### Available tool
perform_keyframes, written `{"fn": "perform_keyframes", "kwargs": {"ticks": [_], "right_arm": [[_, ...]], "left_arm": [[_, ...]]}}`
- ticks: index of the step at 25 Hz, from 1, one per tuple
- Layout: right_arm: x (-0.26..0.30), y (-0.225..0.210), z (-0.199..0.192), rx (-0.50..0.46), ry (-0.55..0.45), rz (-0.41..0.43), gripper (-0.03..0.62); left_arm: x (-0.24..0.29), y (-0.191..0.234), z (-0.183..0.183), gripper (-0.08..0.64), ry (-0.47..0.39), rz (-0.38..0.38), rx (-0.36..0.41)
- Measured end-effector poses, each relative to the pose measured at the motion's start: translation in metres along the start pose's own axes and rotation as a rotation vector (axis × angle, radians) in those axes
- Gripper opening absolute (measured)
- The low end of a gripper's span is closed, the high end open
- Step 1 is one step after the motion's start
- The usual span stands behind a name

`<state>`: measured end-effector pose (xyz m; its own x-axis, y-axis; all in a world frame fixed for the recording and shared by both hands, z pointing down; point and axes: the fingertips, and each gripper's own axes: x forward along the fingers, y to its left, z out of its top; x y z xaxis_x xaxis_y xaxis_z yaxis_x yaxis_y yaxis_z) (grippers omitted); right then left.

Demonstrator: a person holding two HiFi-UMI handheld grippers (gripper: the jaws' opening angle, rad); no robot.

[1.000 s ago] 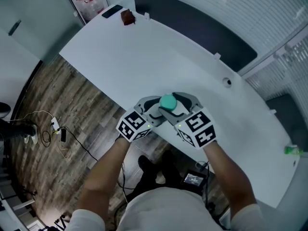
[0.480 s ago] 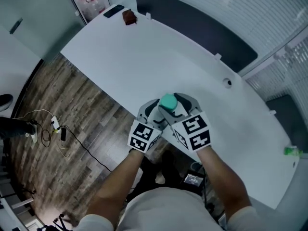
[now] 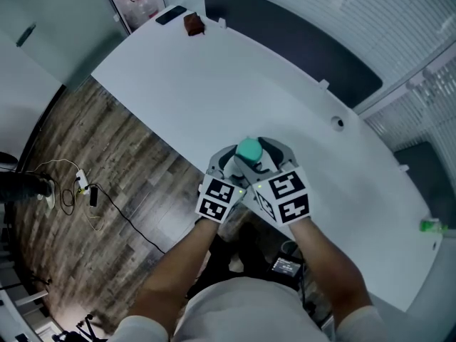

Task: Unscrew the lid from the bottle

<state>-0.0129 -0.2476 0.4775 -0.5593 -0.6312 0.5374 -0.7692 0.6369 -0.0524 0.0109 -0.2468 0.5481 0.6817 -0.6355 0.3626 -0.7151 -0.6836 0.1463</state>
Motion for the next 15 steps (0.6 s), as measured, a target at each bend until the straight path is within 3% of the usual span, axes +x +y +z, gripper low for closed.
{"fn": "perform_keyframes", "kwargs": {"ticks": [11, 13, 15], "right_arm": [[-0.004, 0.006, -0.006, -0.119, 0.037, 0.199, 0.279], [-0.004, 0.006, -0.006, -0.119, 0.038, 0.198, 0.279], [-0.004, 0.005, -0.007, -0.099, 0.029, 0.174, 0.279]], "left_arm": [[-0.003, -0.015, -0.005, 0.310, 0.089, -0.392, 0.160], [-0.003, -0.016, -0.004, 0.311, 0.101, -0.397, 0.170], [-0.005, -0.015, -0.003, 0.310, 0.079, -0.344, 0.177]]}}
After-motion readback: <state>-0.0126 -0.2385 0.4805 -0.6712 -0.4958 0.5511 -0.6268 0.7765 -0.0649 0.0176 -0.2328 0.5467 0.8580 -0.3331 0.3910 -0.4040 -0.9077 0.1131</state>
